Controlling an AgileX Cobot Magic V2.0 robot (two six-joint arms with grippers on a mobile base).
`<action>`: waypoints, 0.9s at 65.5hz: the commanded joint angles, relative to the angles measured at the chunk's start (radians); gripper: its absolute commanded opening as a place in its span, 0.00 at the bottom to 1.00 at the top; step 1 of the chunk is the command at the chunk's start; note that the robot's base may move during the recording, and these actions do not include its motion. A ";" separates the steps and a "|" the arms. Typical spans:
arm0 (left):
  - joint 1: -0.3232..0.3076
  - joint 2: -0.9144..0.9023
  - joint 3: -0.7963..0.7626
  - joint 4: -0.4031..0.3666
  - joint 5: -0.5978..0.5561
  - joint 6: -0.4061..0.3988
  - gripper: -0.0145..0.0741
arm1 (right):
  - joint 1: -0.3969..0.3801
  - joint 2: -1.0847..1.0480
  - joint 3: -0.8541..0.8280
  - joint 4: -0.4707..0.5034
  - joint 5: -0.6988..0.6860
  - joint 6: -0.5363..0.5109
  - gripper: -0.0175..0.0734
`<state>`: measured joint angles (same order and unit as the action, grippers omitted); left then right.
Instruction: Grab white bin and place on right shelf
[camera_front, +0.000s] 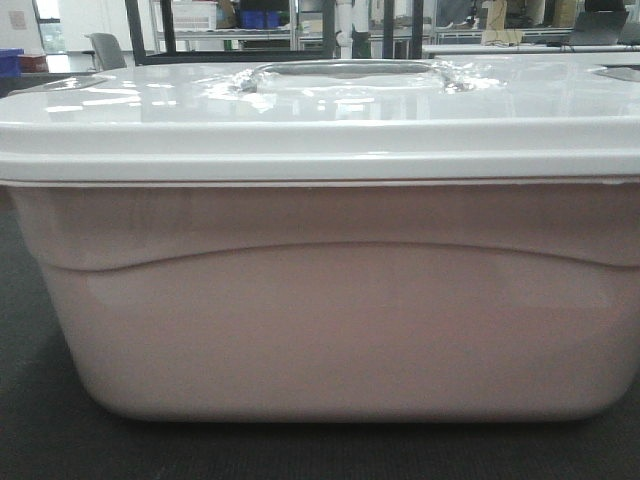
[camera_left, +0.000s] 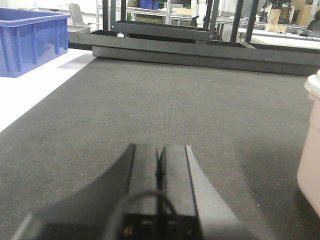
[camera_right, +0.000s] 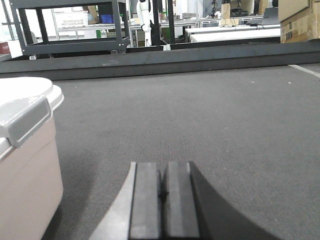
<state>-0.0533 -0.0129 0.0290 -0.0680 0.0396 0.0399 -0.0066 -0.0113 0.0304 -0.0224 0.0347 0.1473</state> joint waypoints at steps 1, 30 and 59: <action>-0.004 -0.009 -0.001 -0.003 -0.087 -0.007 0.03 | -0.008 -0.016 -0.003 -0.007 -0.090 -0.009 0.25; -0.004 -0.009 -0.001 -0.003 -0.090 -0.007 0.03 | -0.008 -0.016 -0.003 -0.007 -0.097 -0.009 0.25; -0.004 -0.009 -0.006 -0.003 -0.333 -0.007 0.03 | -0.008 -0.016 -0.003 -0.007 -0.298 -0.009 0.25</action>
<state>-0.0533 -0.0129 0.0290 -0.0680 -0.0700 0.0399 -0.0066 -0.0113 0.0304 -0.0224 -0.0639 0.1473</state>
